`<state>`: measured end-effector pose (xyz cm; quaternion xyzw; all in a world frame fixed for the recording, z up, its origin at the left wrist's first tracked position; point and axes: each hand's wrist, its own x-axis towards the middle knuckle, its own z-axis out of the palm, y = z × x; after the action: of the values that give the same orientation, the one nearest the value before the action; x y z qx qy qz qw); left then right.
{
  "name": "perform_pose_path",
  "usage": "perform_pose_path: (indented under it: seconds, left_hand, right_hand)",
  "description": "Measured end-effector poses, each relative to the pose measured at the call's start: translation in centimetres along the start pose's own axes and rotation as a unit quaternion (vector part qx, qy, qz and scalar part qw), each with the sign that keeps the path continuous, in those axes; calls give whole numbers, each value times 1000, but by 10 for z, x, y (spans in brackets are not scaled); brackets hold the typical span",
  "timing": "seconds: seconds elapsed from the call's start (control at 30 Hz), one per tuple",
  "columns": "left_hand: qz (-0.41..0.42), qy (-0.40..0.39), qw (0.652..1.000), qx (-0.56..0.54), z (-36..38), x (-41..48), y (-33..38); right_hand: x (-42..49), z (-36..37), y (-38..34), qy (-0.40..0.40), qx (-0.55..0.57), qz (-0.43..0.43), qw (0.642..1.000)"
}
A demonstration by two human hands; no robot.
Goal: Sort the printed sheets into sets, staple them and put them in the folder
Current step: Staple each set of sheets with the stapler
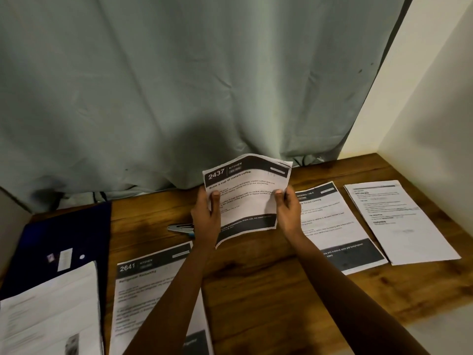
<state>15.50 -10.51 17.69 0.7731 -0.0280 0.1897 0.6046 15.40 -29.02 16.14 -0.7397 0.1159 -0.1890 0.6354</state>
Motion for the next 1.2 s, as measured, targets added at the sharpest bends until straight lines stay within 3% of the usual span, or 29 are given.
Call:
perform_pose_path:
  seconds: [0.43,0.6,0.8,0.93,1.2]
  left_hand:
    - [-52,5,998,21,0,1,-8]
    - [-119,-59,991,7,-10,-7,-28]
    - [-277,-147,939,-142,-25,-39,-51]
    - [-353,-108,894,-255,-29,-45,-59]
    - [-342,-86,879,-323,-25,-45,-81]
  right_hand:
    - [9,-5,-5,7,-40,-36,999]
    - [15,-15,5,-42,-148,51,987]
    - [-2,-24,55,-123,-222,223,941]
    - [-19,-32,68,-199,-252,213,923]
    - [-30,-34,85,-265,-281,239,891]
